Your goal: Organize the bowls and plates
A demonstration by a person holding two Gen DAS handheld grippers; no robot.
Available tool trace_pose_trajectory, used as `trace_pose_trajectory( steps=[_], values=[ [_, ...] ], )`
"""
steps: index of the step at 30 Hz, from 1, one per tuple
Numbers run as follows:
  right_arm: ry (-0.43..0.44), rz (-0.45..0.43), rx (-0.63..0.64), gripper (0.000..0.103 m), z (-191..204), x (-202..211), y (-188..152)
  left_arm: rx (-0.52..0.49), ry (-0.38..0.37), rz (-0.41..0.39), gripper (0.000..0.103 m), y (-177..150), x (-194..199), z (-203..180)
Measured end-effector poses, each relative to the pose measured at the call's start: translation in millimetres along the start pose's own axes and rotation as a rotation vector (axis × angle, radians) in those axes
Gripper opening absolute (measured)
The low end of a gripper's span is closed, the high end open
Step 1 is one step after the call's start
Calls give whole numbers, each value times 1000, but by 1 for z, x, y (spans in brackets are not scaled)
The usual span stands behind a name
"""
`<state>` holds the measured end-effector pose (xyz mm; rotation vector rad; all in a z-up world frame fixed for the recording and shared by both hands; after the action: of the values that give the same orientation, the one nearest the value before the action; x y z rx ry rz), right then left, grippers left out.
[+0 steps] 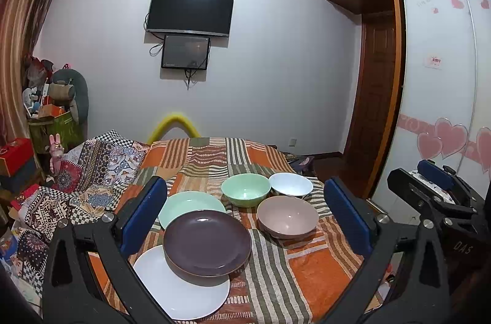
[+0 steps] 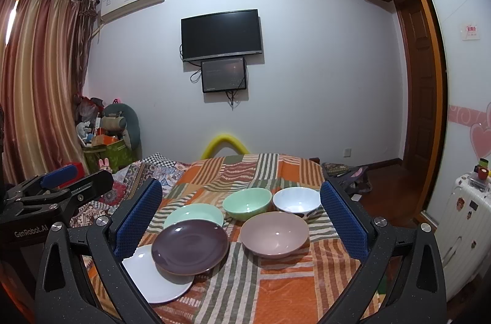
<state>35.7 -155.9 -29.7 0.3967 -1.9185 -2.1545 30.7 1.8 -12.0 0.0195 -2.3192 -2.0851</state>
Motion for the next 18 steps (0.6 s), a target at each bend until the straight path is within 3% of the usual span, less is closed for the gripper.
trace_pose_trajectory(
  steps=[18],
  values=[
    [6, 0, 5, 103, 2, -1, -1, -2, -3, -1, 103, -1, -1, 0]
  ],
)
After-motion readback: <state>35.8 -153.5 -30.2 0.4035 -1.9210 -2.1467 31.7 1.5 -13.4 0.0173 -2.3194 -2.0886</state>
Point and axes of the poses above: each gripper's, at about its wrist camera, not at the fingertips, and x roughly against the way its jaws point, z to its left, y to its top, the point moved 3 cm from there along -x, roughly the way its jaws point, and after that the axes turned 14 degrees about -z, right-handed, at the moved point
